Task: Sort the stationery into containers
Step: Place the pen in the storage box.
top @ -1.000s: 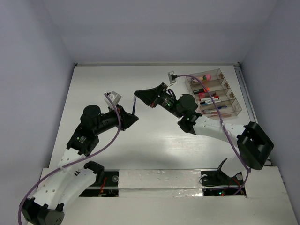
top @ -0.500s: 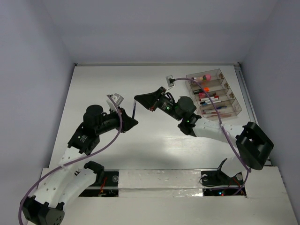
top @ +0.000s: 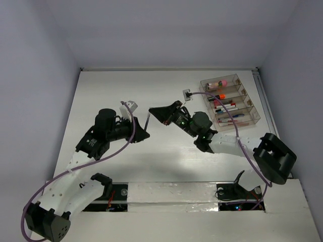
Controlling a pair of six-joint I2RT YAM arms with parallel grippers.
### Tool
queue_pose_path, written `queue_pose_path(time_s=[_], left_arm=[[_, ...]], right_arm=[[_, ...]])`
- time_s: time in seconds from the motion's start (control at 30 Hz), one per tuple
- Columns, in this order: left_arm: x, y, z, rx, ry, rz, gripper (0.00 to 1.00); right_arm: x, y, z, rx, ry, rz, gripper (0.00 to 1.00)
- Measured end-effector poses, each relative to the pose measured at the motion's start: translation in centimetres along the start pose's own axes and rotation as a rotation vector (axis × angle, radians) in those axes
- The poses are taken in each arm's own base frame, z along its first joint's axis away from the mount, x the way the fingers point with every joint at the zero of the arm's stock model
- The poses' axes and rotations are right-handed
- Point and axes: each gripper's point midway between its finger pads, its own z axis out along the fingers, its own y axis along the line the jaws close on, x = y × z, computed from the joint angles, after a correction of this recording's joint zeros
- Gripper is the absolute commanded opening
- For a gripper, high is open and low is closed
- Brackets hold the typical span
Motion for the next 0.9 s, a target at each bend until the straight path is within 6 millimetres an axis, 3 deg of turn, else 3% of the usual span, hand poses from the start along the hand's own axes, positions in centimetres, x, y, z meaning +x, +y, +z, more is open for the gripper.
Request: queue_pose_path(time_s=[0.37, 0.47, 0.5, 0.53, 0.6, 0.67, 0.77, 0.9], left_arm=[[-1.4, -2.5, 0.4, 0.128, -0.053, 0.026, 0.00], [-1.6, -2.6, 0.7, 0.145, -0.079, 0.032, 0.20], [-1.8, -2.6, 0.8, 0.149, -0.098, 0.036, 0.38], [-2.1, -2.7, 0.8, 0.153, -0.115, 0.051, 0.45], [-3.0, -3.2, 0.6, 0.164, -0.153, 0.063, 0.56], [-3.8, -3.8, 0.1, 0.183, -0.193, 0.091, 0.60], [-4.4, -4.6, -0.5, 0.208, -0.228, 0.123, 0.68], [-4.5, -5.5, -1.2, 0.241, -0.244, 0.164, 0.77]], right_arm=[[-2.5, 2.2, -0.2, -0.002, -0.057, -0.011, 0.00], [-2.8, 2.6, 0.2, -0.004, -0.049, -0.019, 0.00], [-2.6, 2.7, 0.3, -0.005, -0.031, -0.019, 0.00], [-2.3, 2.7, 0.3, -0.005, -0.011, -0.019, 0.00], [-1.9, 2.1, 0.2, 0.009, 0.021, -0.019, 0.00], [-2.0, 1.3, 0.1, 0.033, 0.030, -0.020, 0.00], [-4.4, -0.9, 0.1, 0.087, -0.018, -0.032, 0.00], [-9.6, -5.1, -0.6, 0.195, -0.140, -0.049, 0.00]])
